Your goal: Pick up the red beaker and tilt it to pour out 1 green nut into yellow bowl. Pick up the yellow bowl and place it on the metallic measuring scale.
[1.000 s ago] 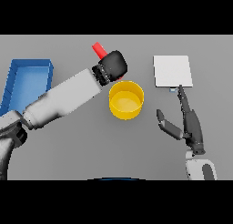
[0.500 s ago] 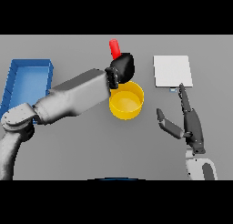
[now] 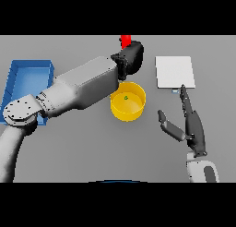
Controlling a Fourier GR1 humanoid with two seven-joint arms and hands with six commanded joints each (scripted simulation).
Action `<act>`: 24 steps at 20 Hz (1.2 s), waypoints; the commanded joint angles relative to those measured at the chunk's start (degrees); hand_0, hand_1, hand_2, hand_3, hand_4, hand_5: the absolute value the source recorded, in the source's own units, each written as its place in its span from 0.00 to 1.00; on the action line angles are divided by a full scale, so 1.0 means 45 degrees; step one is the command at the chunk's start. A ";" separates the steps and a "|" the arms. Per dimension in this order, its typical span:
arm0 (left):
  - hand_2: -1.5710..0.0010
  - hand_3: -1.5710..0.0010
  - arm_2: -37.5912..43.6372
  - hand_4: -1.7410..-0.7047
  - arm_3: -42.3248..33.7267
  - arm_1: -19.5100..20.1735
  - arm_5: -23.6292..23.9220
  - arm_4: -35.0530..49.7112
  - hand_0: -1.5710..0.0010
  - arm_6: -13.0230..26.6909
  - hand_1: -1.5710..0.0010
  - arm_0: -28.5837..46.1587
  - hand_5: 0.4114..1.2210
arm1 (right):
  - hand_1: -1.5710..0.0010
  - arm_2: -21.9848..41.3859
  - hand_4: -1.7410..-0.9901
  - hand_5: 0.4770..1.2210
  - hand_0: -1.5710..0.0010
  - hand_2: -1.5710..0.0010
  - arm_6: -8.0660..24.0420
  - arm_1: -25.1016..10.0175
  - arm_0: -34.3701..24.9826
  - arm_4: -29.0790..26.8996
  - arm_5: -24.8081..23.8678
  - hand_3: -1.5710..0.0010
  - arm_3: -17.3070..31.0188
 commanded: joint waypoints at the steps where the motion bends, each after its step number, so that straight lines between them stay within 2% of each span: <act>1: 0.00 0.00 0.0027 0.02 0.0182 0.0122 0.0122 0.0015 0.00 -0.0030 0.00 -0.0385 1.00 | 1.00 -0.0074 0.79 0.22 1.00 1.00 -0.0029 -0.0087 -0.0098 -0.0093 0.0074 1.00 0.0045; 3: 0.00 0.00 0.0147 0.02 0.0714 0.0488 0.0274 0.0139 0.00 -0.0108 0.00 -0.1348 1.00 | 1.00 -0.0043 0.78 0.24 1.00 1.00 -0.0125 -0.0129 -0.0058 -0.0076 0.0103 1.00 -0.0047; 5: 0.00 0.25 0.0711 0.01 0.1248 0.0947 0.0903 0.0677 0.00 -0.0122 0.00 -0.1934 1.00 | 1.00 -0.0054 0.77 0.25 1.00 1.00 -0.0248 -0.0190 0.0013 0.0010 0.0062 1.00 -0.0015; 9: 0.00 0.10 0.3015 0.01 0.3646 0.1524 0.1149 0.2868 0.00 0.0693 0.00 -0.3225 1.00 | 1.00 -0.0126 0.78 0.24 1.00 1.00 -0.0293 -0.0175 -0.0133 -0.0238 0.0206 1.00 0.0203; 11: 0.00 0.07 0.4796 0.01 0.4696 0.1944 0.1303 0.4812 0.00 0.1285 0.00 -0.3237 1.00 | 1.00 0.0029 0.79 0.22 1.00 1.00 -0.0254 -0.0143 -0.0203 0.0269 -0.0108 1.00 0.0294; 12: 0.00 0.09 0.5717 0.01 0.5093 0.2281 0.1456 0.5842 0.00 0.1621 0.00 -0.3218 1.00 | 1.00 0.0113 0.80 0.22 1.00 1.00 -0.0052 -0.0166 -0.0322 0.0534 -0.0216 1.00 0.0285; 14: 0.00 0.11 0.7058 0.00 0.5878 0.2930 0.1882 0.7521 0.00 0.2125 0.00 -0.3025 1.00 | 1.00 0.0123 0.80 0.21 1.00 1.00 -0.0111 -0.0153 -0.0371 0.0563 -0.0275 1.00 0.0221; 18: 0.00 0.06 0.8984 0.00 0.6819 0.4221 0.2987 1.0493 0.00 0.2380 0.00 -0.1803 1.00 | 1.00 -0.0111 0.88 0.20 1.00 1.00 -0.0393 -0.0061 -0.0519 -0.0586 0.0373 1.00 0.0354; 20: 0.00 0.04 0.9563 0.00 0.6980 0.4711 0.3649 1.1684 0.00 0.2716 0.00 -0.0888 1.00 | 1.00 -0.0108 0.86 0.21 1.00 1.00 -0.0329 -0.0147 -0.0629 -0.0644 0.0508 1.00 0.0453; 23: 0.00 0.02 1.0124 0.00 0.6840 0.5310 0.4446 1.3129 0.00 0.3733 0.00 0.0396 1.00 | 1.00 -0.0146 0.80 0.24 1.00 1.00 -0.0609 -0.0230 -0.0629 -0.0858 0.0734 1.00 0.0577; 24: 0.00 0.02 1.0377 0.00 0.6826 0.5347 0.4782 1.3693 0.00 0.4515 0.00 0.0778 1.00 | 1.00 -0.0105 0.79 0.25 1.00 1.00 -0.0595 -0.0237 -0.0592 -0.0903 0.0830 1.00 0.0585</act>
